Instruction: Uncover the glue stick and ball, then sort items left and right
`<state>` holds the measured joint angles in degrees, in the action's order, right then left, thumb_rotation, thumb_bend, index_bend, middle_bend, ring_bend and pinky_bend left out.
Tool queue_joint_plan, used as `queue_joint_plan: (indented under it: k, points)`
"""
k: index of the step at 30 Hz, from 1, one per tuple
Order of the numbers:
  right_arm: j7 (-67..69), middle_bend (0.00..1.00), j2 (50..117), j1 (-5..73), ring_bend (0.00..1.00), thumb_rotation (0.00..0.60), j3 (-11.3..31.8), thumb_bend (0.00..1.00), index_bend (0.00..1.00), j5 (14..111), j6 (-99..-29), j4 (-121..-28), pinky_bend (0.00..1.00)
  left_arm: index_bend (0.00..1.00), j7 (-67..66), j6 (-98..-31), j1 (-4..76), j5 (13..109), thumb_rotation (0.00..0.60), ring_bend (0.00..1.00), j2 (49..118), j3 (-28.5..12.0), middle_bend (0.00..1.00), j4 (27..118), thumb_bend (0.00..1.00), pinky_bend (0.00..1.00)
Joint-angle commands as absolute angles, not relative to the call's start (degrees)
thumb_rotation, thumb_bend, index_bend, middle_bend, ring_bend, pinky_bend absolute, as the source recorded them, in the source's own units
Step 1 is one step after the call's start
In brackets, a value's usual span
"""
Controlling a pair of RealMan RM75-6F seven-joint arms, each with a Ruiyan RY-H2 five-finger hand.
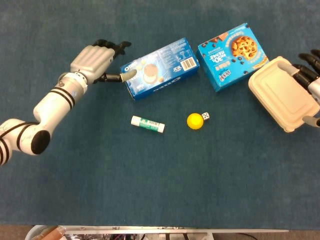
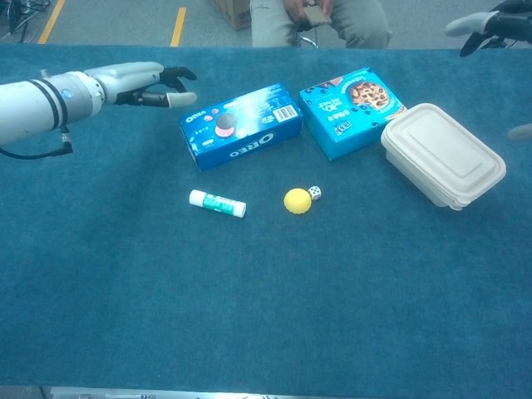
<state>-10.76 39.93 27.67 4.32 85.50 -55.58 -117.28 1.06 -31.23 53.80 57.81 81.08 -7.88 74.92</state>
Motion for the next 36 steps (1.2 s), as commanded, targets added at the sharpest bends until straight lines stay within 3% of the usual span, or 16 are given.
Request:
queue_joint_plan:
  k: [1, 26, 36]
  points:
    - [-10.7, 0.24, 39.8, 27.6, 0.09, 0.600, 4.3, 0.00, 0.09, 85.4, -55.6, -117.3, 0.08, 0.22, 0.3, -30.3, 54.2, 56.8, 0.079, 0.09, 81.7, -7.2, 0.19, 74.5, 0.19, 0.07]
    - [-10.9, 0.24, 40.4, 27.7, 0.09, 0.600, 3.9, 0.00, 0.09, 86.6, -54.9, -117.1, 0.08, 0.22, 2.5, -29.1, 53.6, 63.2, 0.083, 0.11, 78.2, -5.7, 0.20, 87.6, 0.19, 0.07]
    - [-13.3, 0.25, 40.1, 31.5, 0.13, 0.600, 3.4, 0.00, 0.09, 90.5, -48.4, -120.6, 0.18, 0.22, 6.1, -37.6, 48.0, 65.9, 0.082, 0.11, 72.0, -6.3, 0.19, 90.1, 0.19, 0.07]
